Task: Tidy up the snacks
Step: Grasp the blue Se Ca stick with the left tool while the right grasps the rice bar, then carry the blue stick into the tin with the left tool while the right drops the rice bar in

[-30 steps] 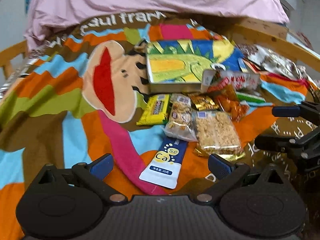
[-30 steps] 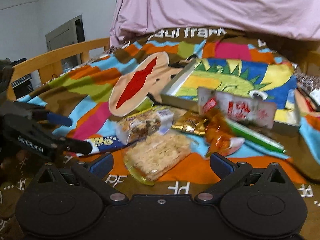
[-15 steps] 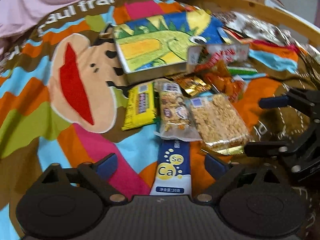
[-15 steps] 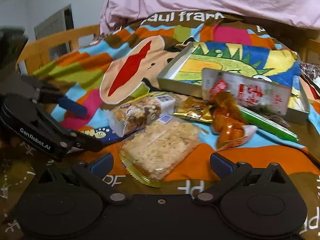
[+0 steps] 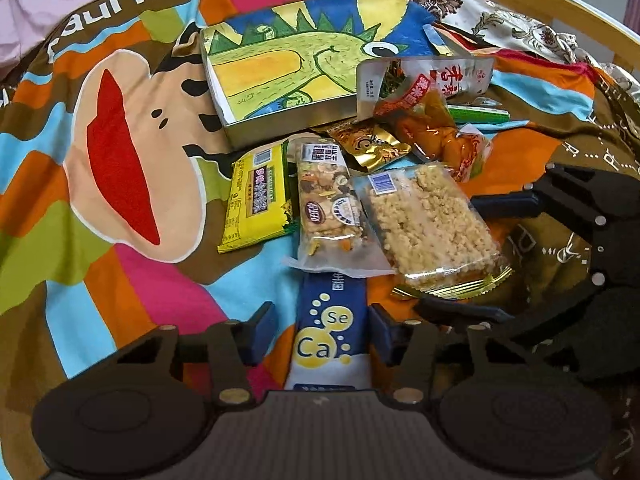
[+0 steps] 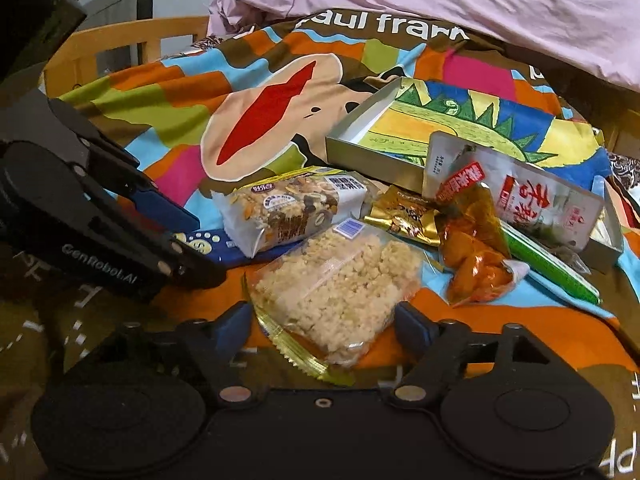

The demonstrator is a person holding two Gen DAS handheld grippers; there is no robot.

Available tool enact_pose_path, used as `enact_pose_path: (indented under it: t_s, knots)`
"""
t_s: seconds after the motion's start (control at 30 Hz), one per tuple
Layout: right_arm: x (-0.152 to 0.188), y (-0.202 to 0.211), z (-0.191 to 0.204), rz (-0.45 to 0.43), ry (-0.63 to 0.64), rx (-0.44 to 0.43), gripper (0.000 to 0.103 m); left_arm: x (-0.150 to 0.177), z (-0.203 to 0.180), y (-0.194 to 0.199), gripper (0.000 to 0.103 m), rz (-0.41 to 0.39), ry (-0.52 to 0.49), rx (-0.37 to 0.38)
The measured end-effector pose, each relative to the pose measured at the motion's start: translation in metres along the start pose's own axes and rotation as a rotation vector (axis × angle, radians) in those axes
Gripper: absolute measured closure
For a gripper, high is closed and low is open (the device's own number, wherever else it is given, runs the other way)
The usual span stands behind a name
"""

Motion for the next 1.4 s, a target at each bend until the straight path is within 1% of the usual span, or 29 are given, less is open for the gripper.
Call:
enact_pose_path:
  t_s: [0.07,0.2,0.27,0.33,0.37,0.43,0.53,0.6,0.67,0.73,0.77,0.87,1.03,1.17,1.27,1.4]
  knots:
    - [0.003,0.005,-0.005,0.004,-0.005,-0.007,0.031,0.001,-0.004,0.001,0.056,-0.002,0.002,-0.017]
    - [0.006,0.010,-0.010,0.009,-0.029,-0.019,0.031,0.003,-0.010,0.006,0.058,-0.008,0.034,-0.039]
    - [0.005,0.008,-0.010,0.011,-0.050,-0.013,0.018,0.002,-0.010,0.007,0.058,-0.014,0.051,-0.043]
    - [0.001,0.004,-0.008,0.005,-0.064,-0.005,0.013,-0.001,-0.007,0.004,0.058,-0.012,0.066,-0.038]
    - [-0.002,0.002,-0.006,0.006,-0.065,0.002,0.012,-0.002,-0.005,0.003,0.056,-0.008,0.076,-0.035]
    - [-0.006,-0.004,0.001,0.009,-0.059,0.013,0.010,-0.005,-0.004,-0.002,0.056,-0.003,0.082,-0.029]
    - [-0.010,-0.016,0.012,0.016,-0.030,0.062,0.008,-0.009,-0.002,-0.010,0.053,0.021,0.053,-0.026]
    - [-0.012,-0.022,0.013,0.018,-0.030,0.087,0.009,-0.012,0.001,-0.013,0.053,0.031,0.045,-0.020]
    - [-0.012,-0.023,0.010,0.017,-0.043,0.092,0.015,-0.014,0.002,-0.015,0.054,0.037,0.043,-0.013]
    - [-0.010,-0.021,0.006,0.015,-0.053,0.081,0.016,-0.016,0.001,-0.016,0.058,0.040,0.038,-0.009]
    - [-0.009,-0.019,0.004,0.014,-0.058,0.076,0.017,-0.016,0.000,-0.016,0.061,0.039,0.033,-0.008]
    - [-0.004,-0.012,-0.001,0.016,-0.063,0.059,0.017,-0.013,-0.006,-0.014,0.065,0.037,0.024,-0.025]
    - [0.004,0.003,-0.005,0.016,-0.042,0.032,0.017,-0.008,-0.015,-0.005,0.066,0.038,0.094,-0.016]
    - [0.005,-0.001,-0.005,0.024,-0.031,0.031,0.014,-0.004,-0.019,-0.004,0.066,0.036,0.111,-0.017]
    - [0.005,-0.008,-0.004,0.036,-0.025,0.033,0.011,-0.005,-0.019,-0.008,0.063,0.042,0.123,-0.020]
    - [0.010,-0.008,-0.009,0.032,-0.048,0.015,0.015,-0.008,-0.018,-0.014,0.062,0.049,0.124,-0.033]
Point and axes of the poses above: each gripper's, at about its wrist camera, not at the fingertips, and y roughly against the way its jaws point, z to its left, x to its underside, the point moved 2 cm from there along -y, roughly the way its jaws point, and after that the axes turned 11 degrees about x, right-handed, at the moved point
